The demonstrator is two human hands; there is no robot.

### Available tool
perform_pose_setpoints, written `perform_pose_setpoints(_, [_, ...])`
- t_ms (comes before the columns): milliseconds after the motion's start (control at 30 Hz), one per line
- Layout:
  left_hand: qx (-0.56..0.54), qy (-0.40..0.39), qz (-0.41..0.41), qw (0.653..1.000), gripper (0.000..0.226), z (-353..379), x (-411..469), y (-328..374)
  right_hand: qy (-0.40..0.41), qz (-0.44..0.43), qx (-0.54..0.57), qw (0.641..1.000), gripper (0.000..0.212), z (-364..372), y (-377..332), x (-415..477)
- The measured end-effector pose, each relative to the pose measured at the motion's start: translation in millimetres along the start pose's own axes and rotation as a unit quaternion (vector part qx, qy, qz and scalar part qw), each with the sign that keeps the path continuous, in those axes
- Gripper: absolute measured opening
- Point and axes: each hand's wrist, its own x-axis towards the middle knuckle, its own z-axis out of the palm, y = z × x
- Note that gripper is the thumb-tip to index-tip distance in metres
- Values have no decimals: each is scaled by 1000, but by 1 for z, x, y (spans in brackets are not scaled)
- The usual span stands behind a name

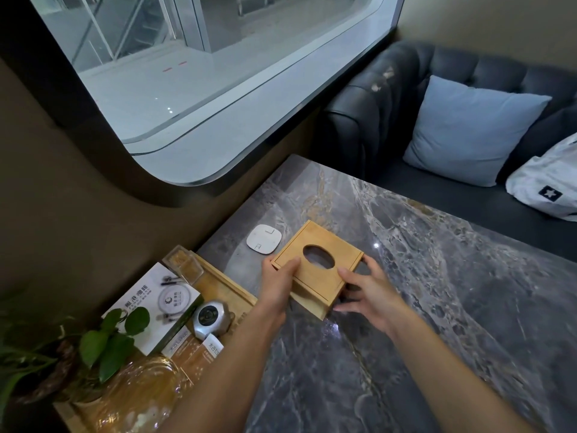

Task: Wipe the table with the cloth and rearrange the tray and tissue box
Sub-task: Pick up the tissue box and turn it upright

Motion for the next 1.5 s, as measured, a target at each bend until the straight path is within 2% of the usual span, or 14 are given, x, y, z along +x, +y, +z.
perform_pose_setpoints(133, [56, 21, 91, 994, 46, -2, -5, 4, -36, -15, 36, 999, 43, 5, 4, 4])
perform_pose_setpoints(233, [109, 35, 136, 984, 54, -13, -4, 13, -56, -21, 60, 996, 43, 19, 7, 11])
perform_pose_setpoints(333, [105, 57, 109, 987, 42, -30, 1, 23, -71, -24, 47, 996, 43, 37, 7, 20])
perform_pose_setpoints(467, [72, 72, 41, 994, 44, -51, 9, 27, -74, -16, -12, 997, 51, 58, 1, 31])
perform_pose_setpoints(667, [51, 119, 46, 990, 51, -63, 18, 30, -74, 12, -37, 996, 61, 78, -5, 42])
perform_pose_setpoints(700, [84, 140, 61, 985, 58, -64, 20, 28, -75, 13, -34, 996, 62, 82, -4, 43])
perform_pose_setpoints(767, [217, 174, 108, 955, 74, -65, 20, 25, -75, 7, -33, 997, 63, 92, -3, 44])
perform_pose_setpoints(867, [436, 177, 185, 862, 81, -64, 14, 18, -67, -23, -68, 995, 56, 108, 0, 46])
perform_pose_setpoints(933, [534, 160, 207, 804, 77, -67, 13, 14, -54, -48, -117, 991, 48, 117, 1, 49])
perform_pose_setpoints(967, [558, 153, 209, 788, 74, -69, 14, 13, -49, -56, -143, 987, 51, 120, 0, 50])
perform_pose_setpoints(1067, [569, 149, 213, 780, 73, -76, 16, 13, -57, -63, -215, 973, 71, 127, -1, 56])
perform_pose_setpoints(1200, [591, 158, 215, 761, 75, -86, 18, 13, -19, -54, -200, 978, 59, 130, -6, 61])
perform_pose_setpoints(1300, [595, 154, 221, 757, 71, -88, 17, 16, 18, -92, -216, 972, 57, 132, -4, 63])
perform_pose_setpoints(1500, [597, 163, 221, 754, 68, -96, 24, 26, -91, -87, -275, 953, 81, 146, -4, 64])
